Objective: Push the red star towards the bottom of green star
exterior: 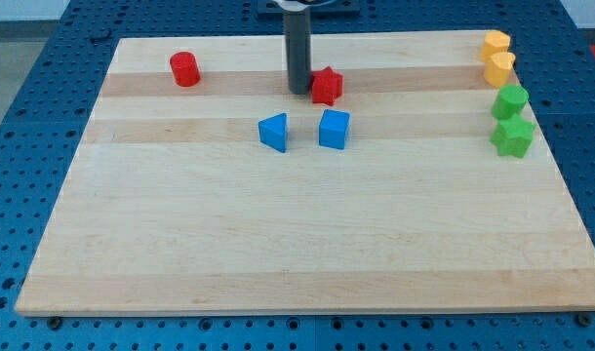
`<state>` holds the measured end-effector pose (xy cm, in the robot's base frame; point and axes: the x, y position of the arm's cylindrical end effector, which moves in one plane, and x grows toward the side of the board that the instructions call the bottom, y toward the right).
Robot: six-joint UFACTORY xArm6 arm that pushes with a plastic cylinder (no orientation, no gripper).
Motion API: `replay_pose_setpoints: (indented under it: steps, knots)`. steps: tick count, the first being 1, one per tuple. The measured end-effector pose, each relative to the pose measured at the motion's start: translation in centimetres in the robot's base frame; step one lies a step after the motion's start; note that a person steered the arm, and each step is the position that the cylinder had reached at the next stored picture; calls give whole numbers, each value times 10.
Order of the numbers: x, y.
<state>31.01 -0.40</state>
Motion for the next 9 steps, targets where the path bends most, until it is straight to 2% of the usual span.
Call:
replay_pose_setpoints:
  steps: [4,5,7,8,9]
  knots:
    - [28,124]
    - [26,134]
    - [-12,151]
    - [-12,176]
    - [-2,175]
